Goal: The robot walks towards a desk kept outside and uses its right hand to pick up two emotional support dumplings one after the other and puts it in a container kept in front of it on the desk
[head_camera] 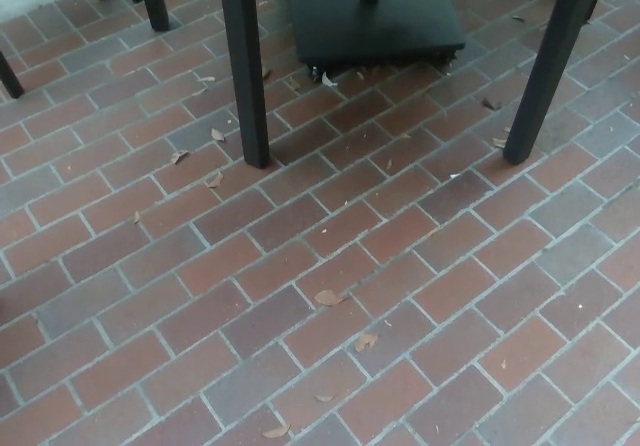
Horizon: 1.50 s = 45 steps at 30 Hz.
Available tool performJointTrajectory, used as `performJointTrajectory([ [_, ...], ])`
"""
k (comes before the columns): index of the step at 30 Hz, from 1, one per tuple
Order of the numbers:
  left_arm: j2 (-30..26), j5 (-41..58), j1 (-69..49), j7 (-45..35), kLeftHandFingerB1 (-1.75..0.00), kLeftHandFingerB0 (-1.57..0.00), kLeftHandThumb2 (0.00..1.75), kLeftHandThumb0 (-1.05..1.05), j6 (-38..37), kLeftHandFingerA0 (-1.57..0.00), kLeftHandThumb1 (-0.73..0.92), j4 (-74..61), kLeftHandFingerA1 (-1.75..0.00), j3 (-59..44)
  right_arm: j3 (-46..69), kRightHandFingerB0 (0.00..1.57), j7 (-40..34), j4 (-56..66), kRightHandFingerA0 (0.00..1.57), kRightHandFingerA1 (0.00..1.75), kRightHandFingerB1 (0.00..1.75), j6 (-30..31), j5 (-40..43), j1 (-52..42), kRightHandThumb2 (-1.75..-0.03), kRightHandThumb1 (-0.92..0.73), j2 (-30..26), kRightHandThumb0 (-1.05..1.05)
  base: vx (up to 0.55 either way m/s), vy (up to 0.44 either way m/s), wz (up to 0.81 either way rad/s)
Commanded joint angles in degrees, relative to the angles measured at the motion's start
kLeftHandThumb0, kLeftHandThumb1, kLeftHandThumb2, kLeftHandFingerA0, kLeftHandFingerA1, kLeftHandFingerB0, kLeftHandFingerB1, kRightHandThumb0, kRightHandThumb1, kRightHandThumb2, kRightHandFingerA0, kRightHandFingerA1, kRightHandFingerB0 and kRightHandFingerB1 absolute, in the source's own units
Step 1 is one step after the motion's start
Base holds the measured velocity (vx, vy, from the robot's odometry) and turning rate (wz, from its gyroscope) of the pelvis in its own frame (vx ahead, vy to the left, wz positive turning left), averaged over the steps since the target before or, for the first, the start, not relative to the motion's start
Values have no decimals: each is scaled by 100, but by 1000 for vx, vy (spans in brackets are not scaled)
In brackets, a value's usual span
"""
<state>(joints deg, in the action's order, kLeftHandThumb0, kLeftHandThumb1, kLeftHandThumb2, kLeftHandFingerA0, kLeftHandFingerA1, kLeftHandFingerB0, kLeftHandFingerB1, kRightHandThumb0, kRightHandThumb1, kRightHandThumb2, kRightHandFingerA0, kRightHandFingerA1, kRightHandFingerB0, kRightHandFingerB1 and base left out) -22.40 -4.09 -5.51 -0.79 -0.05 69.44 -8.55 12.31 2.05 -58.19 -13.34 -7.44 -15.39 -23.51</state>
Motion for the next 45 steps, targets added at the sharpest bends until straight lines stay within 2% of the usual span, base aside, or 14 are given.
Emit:
performJointTrajectory([
  [1,-220,181,136,5,-99,-135,137,-79,-771,-117,-29,356,-125,-264,200,60,-90,-387,72,41,39,-1403,220,104,-57,-58,-319,-31,0,0,0],
  [5,-242,116,49,-39,-108,-117,134,-73,-834,-111,-23,391,-126,-254,229,56,-7,-518,68,52,49,-1506,268,87,-72,-50,-327,-38,0,0,0],
  [6,-244,111,86,-44,-117,-98,131,-67,-759,-100,-29,437,-131,-258,197,56,-20,-557,67,52,49,-1498,231,105,-72,-50,-350,-39,0,0,0],
  [8,-246,105,111,-47,-117,-98,131,-67,-742,-100,-29,474,-131,-263,180,56,-30,-620,67,52,49,-1537,213,128,-72,-50,-365,-39,0,0,0],
  [9,-252,116,115,-88,-101,-121,134,-87,-760,-111,-30,490,-128,-277,177,60,-48,-595,72,41,39,-1563,209,107,-57,-58,-365,-31,0,0,0],
  [16,-289,124,146,-192,-112,-109,127,-71,-770,-108,-23,510,-126,-307,161,60,-75,-728,72,41,39,-1702,230,150,-57,-58,-370,-31,15,10,0],
  [17,-278,125,130,-168,-95,-133,131,-80,-836,-111,-31,510,-131,-314,150,56,-87,-760,67,52,49,-1732,216,158,-73,-51,-377,-39,-58,-12,-11],
  [28,-251,77,114,-90,-98,-129,130,-86,-976,-108,-26,542,-132,-286,143,60,-104,-890,72,41,39,-1862,238,183,-57,-58,-403,-31,132,184,-9],
  [29,-230,150,115,-91,-115,-113,128,-73,-985,-101,-29,535,-140,-354,168,54,-73,-931,65,51,48,-1868,271,184,-72,-54,-398,-36,215,178,10],
  [32,-195,251,116,-94,-115,-113,128,-73,-1005,-101,-29,528,-140,-471,209,54,-25,-1007,65,51,48,-1888,317,190,-72,-54,-392,-36,204,133,4],
  [33,-160,403,217,-169,-86,-145,109,-35,-1134,-148,-33,507,-104,-625,323,54,-70,-1009,79,44,38,-1847,436,307,-59,-64,-352,-10,228,63,13],
  [36,-100,602,371,-292,-86,-145,109,-35,-1335,-148,-33,480,-104,-898,515,54,-129,-1029,79,44,38,-1794,601,491,-59,-64,-290,-10,218,-21,10],
  [37,-24,749,503,-187,-117,-128,87,-18,-1320,-128,-9,381,-119,-1071,702,50,-2,-907,76,42,36,-1696,831,644,-60,-73,-259,0,233,-61,7],
  [45,137,770,705,-67,-117,-127,89,-16,-1569,-129,-8,244,-119,-1247,1057,48,159,-728,73,42,36,-1365,1172,984,-60,-71,-184,3,209,-240,9],
])
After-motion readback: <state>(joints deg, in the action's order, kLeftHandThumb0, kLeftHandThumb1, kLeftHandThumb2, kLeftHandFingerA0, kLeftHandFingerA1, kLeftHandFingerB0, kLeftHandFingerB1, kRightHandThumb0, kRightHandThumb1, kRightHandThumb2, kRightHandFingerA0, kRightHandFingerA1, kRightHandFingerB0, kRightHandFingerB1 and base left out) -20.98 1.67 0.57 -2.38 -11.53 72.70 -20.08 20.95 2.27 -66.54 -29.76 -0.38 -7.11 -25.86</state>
